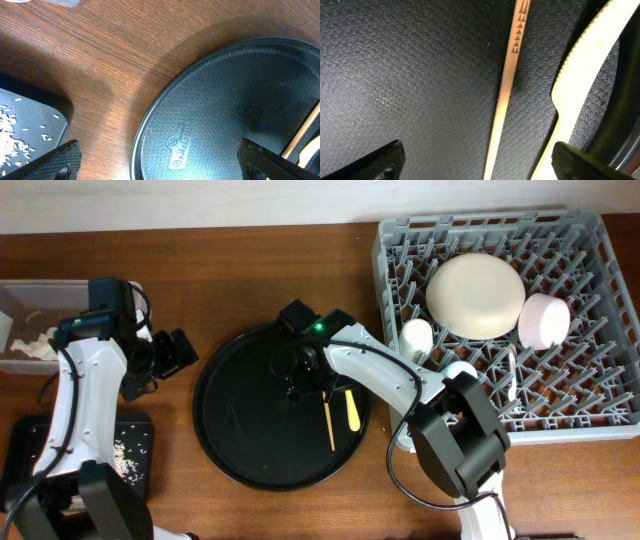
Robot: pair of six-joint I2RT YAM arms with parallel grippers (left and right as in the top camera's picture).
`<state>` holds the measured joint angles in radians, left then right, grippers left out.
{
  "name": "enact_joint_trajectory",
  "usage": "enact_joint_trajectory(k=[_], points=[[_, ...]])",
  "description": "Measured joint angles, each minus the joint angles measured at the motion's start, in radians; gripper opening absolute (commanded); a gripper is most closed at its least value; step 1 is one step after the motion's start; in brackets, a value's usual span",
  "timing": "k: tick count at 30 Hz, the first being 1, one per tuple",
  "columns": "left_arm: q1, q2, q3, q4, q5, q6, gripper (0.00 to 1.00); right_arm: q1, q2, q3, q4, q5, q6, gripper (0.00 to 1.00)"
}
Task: Sort waste into correct bins and load items into the dishwasher rack
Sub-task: 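Grasp the wooden chopstick with the right gripper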
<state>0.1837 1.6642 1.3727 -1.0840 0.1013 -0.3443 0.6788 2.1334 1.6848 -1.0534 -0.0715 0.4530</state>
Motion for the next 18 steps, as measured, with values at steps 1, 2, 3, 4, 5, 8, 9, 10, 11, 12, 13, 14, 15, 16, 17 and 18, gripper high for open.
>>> enact_joint_trajectory(k=[1, 2, 3, 4, 5, 8, 9, 10, 11, 12, 13, 14, 15, 16, 17, 18], points=[[0.000, 0.000, 0.000, 0.000, 0.000, 0.000, 0.99, 0.000, 0.000, 0.000, 0.000, 0.000, 0.001, 0.26], [0.000, 0.000, 0.000, 0.000, 0.000, 0.000, 0.99, 0.000, 0.000, 0.000, -0.002, 0.000, -0.005, 0.23], [0.000, 0.000, 0.000, 0.000, 0.000, 0.000, 0.99, 0.000, 0.000, 0.000, -0.011, 0.000, -0.003, 0.22], [0.000, 0.000, 0.000, 0.000, 0.000, 0.000, 0.99, 0.000, 0.000, 0.000, -0.021, 0.000, -0.002, 0.22], [0.000, 0.000, 0.000, 0.000, 0.000, 0.000, 0.99, 0.000, 0.000, 0.000, -0.031, 0.000, 0.010, 0.22], [0.000, 0.000, 0.000, 0.000, 0.000, 0.000, 0.99, 0.001, 0.000, 0.000, -0.039, 0.000, 0.023, 0.21], [0.000, 0.000, 0.000, 0.000, 0.000, 0.000, 1.00, 0.004, 0.000, 0.000, -0.048, 0.000, 0.035, 0.22], [0.000, 0.000, 0.000, 0.000, 0.000, 0.000, 0.99, 0.008, 0.000, -0.013, -0.026, 0.000, 0.043, 0.21], [0.000, 0.000, 0.000, 0.000, 0.000, 0.000, 0.99, 0.012, 0.001, -0.045, 0.008, 0.003, 0.058, 0.21], [0.000, 0.000, 0.000, 0.000, 0.000, 0.000, 0.99, 0.014, 0.003, -0.080, 0.045, 0.014, 0.072, 0.21], [0.000, 0.000, 0.000, 0.000, 0.000, 0.000, 0.99, 0.015, 0.005, -0.117, 0.068, 0.036, 0.084, 0.21], [0.000, 0.000, 0.000, 0.000, 0.000, 0.000, 0.99, 0.015, 0.007, -0.137, 0.093, 0.060, 0.095, 0.21], [0.000, 0.000, 0.000, 0.000, 0.000, 0.000, 0.99, 0.015, 0.007, -0.138, 0.103, 0.069, 0.096, 0.22], [0.000, 0.000, 0.000, 0.000, 0.000, 0.000, 0.99, 0.015, 0.007, -0.140, 0.120, 0.072, 0.098, 0.22], [0.000, 0.000, 0.000, 0.000, 0.000, 0.000, 0.99, 0.015, 0.007, -0.140, 0.135, 0.075, 0.097, 0.23], [0.000, 0.000, 0.000, 0.000, 0.000, 0.000, 0.99, 0.015, 0.007, -0.140, 0.149, 0.080, 0.098, 0.24]])
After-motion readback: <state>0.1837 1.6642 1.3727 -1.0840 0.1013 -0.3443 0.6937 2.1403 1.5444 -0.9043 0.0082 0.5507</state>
